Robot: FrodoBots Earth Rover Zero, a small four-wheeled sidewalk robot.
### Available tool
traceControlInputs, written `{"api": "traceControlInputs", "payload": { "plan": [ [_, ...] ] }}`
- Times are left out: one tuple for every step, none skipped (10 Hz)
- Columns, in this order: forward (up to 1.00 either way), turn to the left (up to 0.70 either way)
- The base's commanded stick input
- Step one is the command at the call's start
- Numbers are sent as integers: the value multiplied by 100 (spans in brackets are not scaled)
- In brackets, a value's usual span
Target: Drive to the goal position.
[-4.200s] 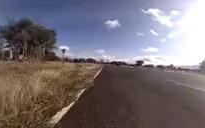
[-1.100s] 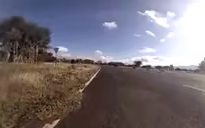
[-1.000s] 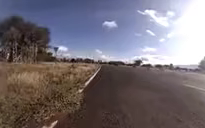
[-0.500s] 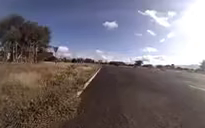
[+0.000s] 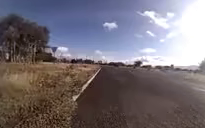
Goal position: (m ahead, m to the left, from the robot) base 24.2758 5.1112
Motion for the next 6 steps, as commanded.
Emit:
{"api": "traceControlInputs", "payload": {
  "plan": [
    [45, 0],
    [45, 0],
    [45, 0],
    [45, 0],
    [45, 0],
    [45, 0]
  ]
}}
